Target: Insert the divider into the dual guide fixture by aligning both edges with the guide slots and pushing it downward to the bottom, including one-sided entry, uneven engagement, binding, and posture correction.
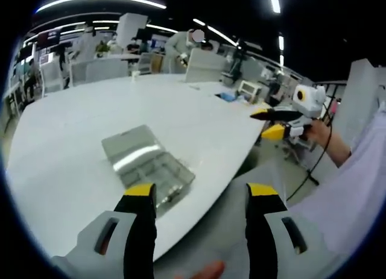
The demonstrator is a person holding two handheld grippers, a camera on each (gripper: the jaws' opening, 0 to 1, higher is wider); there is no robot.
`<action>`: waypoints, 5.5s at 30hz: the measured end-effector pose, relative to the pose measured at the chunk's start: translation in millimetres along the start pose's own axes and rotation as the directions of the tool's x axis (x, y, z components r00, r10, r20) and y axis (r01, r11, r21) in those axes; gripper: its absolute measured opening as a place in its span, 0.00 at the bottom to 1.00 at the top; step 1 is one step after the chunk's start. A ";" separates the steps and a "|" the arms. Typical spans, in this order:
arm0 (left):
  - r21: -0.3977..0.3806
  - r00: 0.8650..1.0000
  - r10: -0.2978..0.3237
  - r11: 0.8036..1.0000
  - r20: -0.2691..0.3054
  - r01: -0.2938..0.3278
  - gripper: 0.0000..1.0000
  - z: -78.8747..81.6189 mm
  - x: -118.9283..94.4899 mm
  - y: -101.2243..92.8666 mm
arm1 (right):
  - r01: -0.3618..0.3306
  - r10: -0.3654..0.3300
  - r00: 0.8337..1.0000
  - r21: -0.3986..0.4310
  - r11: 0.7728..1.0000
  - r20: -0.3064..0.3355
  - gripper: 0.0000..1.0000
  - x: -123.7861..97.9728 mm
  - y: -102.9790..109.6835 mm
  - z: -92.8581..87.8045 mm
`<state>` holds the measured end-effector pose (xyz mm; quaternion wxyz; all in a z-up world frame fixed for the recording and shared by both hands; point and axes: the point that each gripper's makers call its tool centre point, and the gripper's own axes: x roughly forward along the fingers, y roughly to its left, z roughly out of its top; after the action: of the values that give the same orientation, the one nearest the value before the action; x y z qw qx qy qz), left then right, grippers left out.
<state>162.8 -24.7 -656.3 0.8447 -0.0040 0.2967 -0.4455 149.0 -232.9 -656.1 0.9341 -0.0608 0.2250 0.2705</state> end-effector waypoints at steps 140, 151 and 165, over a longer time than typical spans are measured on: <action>-0.065 0.993 0.119 0.991 -0.019 -0.120 0.56 -9.6 -24.1 26.9 | 0.472 -0.224 0.717 0.222 0.853 -0.660 0.34 131.2 -169.0 -177.1; -0.066 0.993 0.117 0.991 -0.022 -0.119 0.56 -11.7 -24.8 26.3 | 0.469 -0.226 0.721 0.222 0.855 -0.655 0.27 132.0 -167.9 -177.2; -0.061 0.993 0.118 0.991 -0.029 -0.120 0.56 -12.7 -24.4 26.1 | 0.452 -0.206 0.710 0.211 0.867 -0.674 0.28 132.5 -165.5 -177.6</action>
<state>165.6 12.7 -661.7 0.8654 -0.0072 0.3208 -0.3849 268.0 -351.5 -875.7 0.8313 -0.0151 0.5555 0.0140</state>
